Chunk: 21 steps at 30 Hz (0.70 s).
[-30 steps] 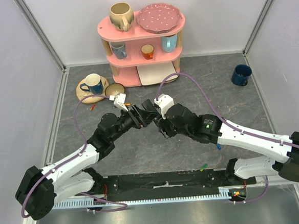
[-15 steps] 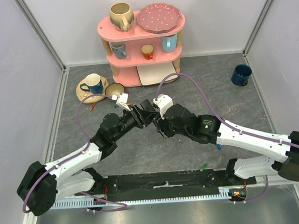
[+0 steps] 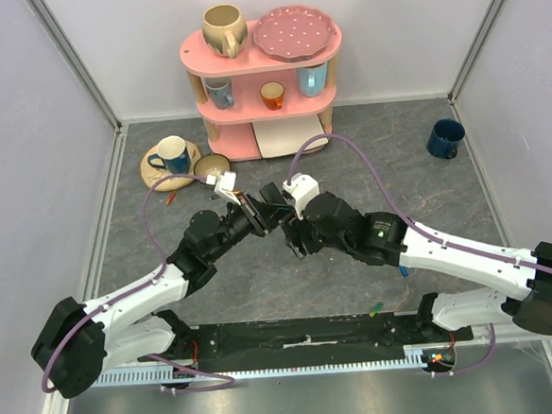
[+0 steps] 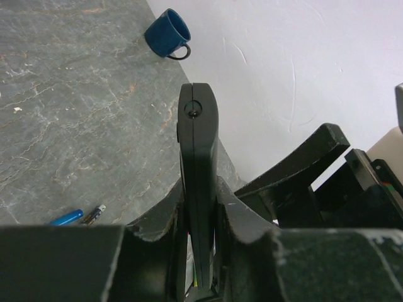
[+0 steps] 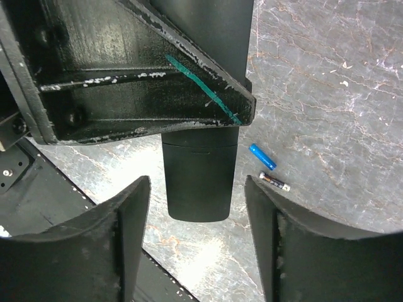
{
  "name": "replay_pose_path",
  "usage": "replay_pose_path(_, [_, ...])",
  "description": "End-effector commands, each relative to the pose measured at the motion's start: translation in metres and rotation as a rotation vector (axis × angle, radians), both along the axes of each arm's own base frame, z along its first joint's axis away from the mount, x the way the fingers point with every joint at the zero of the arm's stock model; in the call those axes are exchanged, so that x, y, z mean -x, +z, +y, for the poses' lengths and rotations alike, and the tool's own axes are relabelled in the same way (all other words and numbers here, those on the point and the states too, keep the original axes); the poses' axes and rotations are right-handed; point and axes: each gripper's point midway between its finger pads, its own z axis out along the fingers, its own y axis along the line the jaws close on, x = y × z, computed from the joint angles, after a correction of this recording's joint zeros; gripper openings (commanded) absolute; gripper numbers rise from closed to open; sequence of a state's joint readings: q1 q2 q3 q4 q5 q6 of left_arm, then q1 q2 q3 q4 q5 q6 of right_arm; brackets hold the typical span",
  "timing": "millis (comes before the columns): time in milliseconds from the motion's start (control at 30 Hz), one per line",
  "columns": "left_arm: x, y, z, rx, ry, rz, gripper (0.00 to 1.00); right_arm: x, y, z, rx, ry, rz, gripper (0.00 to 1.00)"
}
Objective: Load the batteries into the remote control
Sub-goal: Adjust the remote control.
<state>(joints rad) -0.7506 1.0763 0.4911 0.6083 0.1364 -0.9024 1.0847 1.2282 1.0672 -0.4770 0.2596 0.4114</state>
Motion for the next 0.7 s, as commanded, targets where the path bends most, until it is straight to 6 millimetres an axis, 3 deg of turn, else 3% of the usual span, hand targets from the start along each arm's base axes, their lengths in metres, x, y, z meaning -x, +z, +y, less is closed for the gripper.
replay_pose_path(0, [-0.005, 0.000, 0.002, 0.003, 0.027, -0.016, 0.02, -0.001, 0.010, 0.004, -0.046, -0.014, -0.016, 0.75])
replay_pose_path(200, [-0.009, -0.002, 0.005, 0.002, 0.055, -0.007, 0.02, 0.005, 0.022, 0.000, -0.062, -0.006, -0.004, 0.84])
replay_pose_path(233, [-0.011, -0.003, 0.006, -0.001, 0.066, -0.004, 0.02, 0.004, 0.033, -0.001, -0.073, -0.009, -0.014, 0.84])
replay_pose_path(400, [-0.015, 0.001, 0.018, -0.003, 0.119, -0.017, 0.02, -0.001, 0.069, -0.042, -0.160, -0.186, -0.072, 0.89])
replay_pose_path(467, [-0.011, 0.011, 0.024, 0.039, 0.124, -0.053, 0.02, -0.010, 0.067, -0.071, -0.208, -0.350, -0.093, 0.95])
replay_pose_path(500, [-0.007, 0.015, 0.025, 0.057, 0.104, -0.069, 0.02, -0.013, 0.068, -0.073, -0.264, -0.387, -0.087, 0.95])
replay_pose_path(533, [-0.003, 0.014, 0.030, 0.083, 0.100, -0.063, 0.02, -0.014, 0.046, -0.075, -0.292, -0.418, -0.040, 0.95])
replay_pose_path(600, [0.002, 0.020, 0.034, 0.136, 0.076, -0.071, 0.02, -0.005, 0.051, -0.052, -0.452, -0.312, 0.035, 0.96])
replay_pose_path(633, [0.005, 0.013, 0.035, 0.161, 0.060, -0.030, 0.02, -0.006, 0.036, -0.051, -0.493, -0.333, 0.099, 0.96])
replay_pose_path(667, [0.007, 0.012, 0.036, 0.179, 0.045, -0.016, 0.02, 0.004, 0.033, -0.039, -0.537, -0.262, 0.165, 0.97])
